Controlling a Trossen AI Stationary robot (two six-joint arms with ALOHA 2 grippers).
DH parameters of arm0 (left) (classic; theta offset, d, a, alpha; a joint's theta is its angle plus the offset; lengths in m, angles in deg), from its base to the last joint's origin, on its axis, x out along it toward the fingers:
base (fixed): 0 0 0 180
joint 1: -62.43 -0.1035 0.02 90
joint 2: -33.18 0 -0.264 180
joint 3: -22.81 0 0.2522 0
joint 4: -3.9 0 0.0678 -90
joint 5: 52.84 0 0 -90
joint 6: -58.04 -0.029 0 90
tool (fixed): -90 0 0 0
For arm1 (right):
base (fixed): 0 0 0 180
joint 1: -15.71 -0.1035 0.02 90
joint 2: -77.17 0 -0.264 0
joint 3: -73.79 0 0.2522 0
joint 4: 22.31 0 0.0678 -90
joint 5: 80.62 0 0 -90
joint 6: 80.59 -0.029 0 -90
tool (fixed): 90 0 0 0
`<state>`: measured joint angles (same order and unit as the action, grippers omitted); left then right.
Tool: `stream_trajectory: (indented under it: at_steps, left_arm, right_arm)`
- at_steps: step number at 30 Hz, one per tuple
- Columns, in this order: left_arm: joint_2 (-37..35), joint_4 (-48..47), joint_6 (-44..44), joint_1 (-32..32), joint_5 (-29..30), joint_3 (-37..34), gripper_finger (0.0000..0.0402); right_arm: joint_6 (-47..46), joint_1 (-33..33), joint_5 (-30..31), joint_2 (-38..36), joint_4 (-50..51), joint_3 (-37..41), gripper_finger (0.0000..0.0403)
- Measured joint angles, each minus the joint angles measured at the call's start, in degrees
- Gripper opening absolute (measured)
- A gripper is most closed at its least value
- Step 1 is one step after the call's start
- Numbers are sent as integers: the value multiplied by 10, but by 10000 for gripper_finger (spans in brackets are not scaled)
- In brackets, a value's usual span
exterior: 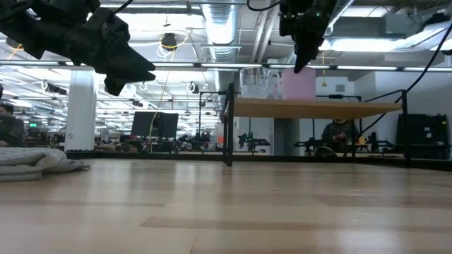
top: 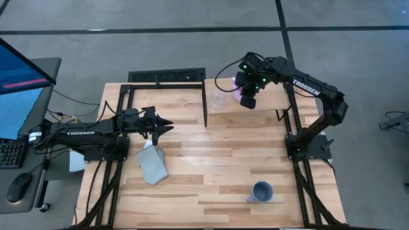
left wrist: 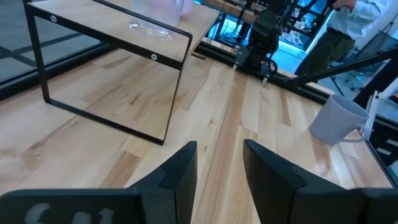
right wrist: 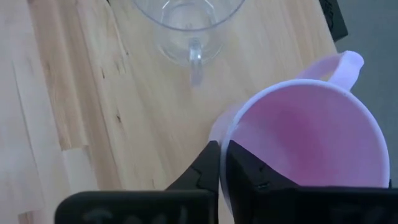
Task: Stack small to large cups/mugs on shelf
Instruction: Put the pink mug on the shelf, then put the blue mug on the shelf
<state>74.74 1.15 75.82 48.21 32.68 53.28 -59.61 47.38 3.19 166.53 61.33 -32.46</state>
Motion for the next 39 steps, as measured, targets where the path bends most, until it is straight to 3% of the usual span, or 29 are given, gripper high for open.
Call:
stream_trajectory:
  at_steps: [18, 32, 39]
  left_arm:
    - [0, 0, 0, 0, 5, 0, 121]
    - [0, 0, 0, 0, 8, 0, 121]
    - [0, 0, 0, 0, 8, 0, 121]
  right_arm:
    - [-4, 0, 0, 0, 4, 0, 55]
    - [-1, -2, 0, 0, 0, 0, 134]
    - [5, -1, 3, -1, -5, 0, 154]
